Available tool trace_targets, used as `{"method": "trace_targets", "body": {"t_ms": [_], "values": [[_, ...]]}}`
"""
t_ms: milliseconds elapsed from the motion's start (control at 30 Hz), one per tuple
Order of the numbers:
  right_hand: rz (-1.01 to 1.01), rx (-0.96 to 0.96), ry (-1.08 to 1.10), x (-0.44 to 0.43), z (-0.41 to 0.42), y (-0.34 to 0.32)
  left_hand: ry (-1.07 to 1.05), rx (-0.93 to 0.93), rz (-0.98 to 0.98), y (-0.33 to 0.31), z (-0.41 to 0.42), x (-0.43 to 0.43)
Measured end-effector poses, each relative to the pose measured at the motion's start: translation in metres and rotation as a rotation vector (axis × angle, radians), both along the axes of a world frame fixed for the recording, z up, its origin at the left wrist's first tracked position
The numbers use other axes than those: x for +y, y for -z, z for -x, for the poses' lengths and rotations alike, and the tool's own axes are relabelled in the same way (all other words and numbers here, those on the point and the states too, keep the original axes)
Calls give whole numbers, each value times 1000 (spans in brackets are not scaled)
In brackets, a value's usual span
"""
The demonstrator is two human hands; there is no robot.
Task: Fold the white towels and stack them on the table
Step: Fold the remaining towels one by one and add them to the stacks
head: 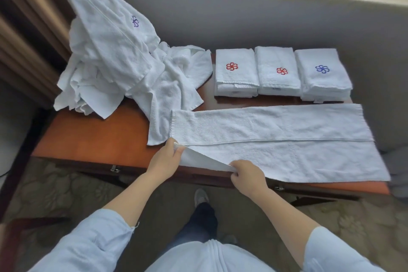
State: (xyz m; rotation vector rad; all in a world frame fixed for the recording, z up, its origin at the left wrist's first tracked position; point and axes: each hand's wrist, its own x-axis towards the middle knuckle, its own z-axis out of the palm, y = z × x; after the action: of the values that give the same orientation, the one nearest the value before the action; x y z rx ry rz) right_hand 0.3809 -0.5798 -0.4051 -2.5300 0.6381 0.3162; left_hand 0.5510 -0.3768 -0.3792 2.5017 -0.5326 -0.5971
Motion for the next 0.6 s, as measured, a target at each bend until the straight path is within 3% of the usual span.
{"method": "trace_targets", "body": {"t_ms": [167,367,600], "values": [[166,-54,132,-26,8,-8,-116,7,-1,6,1,1],[154,-357,329,-52,-24,-24,-209,-3,22,3,-16,-20],[144,-357,340,-80,-84,-29,-239,-113,-4,1,-56,-45]]}}
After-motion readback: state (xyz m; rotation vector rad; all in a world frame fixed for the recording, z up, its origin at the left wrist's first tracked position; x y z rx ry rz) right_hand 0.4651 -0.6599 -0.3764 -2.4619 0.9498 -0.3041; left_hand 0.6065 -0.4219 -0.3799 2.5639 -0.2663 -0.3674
